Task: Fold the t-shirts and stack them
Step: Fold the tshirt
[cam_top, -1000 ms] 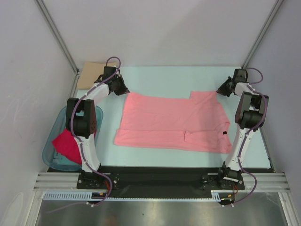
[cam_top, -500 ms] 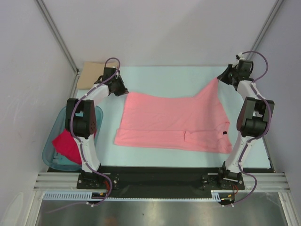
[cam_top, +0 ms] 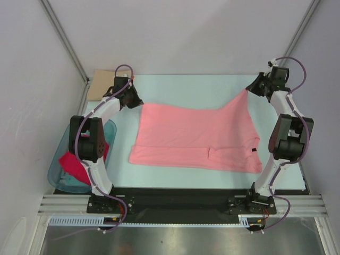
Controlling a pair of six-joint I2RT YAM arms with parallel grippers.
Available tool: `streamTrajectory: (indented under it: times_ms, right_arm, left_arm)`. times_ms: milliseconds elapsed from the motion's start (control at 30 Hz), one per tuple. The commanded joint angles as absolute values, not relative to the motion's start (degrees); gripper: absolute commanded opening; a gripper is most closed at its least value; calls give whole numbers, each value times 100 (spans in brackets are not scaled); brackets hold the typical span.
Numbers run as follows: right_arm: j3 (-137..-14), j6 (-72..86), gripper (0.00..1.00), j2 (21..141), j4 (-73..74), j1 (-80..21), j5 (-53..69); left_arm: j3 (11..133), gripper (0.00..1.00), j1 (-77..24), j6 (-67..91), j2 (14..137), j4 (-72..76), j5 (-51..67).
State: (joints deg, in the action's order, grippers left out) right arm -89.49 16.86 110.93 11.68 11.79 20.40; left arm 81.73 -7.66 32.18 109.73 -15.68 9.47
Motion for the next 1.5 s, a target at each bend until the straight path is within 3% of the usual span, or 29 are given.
streamTrajectory:
  times_ms: [0,1467]
  right_arm:
    - [-8807,1661,0,10583,1423,1204,1969]
    - [-6425,2057,0,7849,3067,1389,967]
  left_arm:
    - [7946,0,-703,3322,10486,-1450,765]
    - [6153,0,-615,3076,8710,-1740,966]
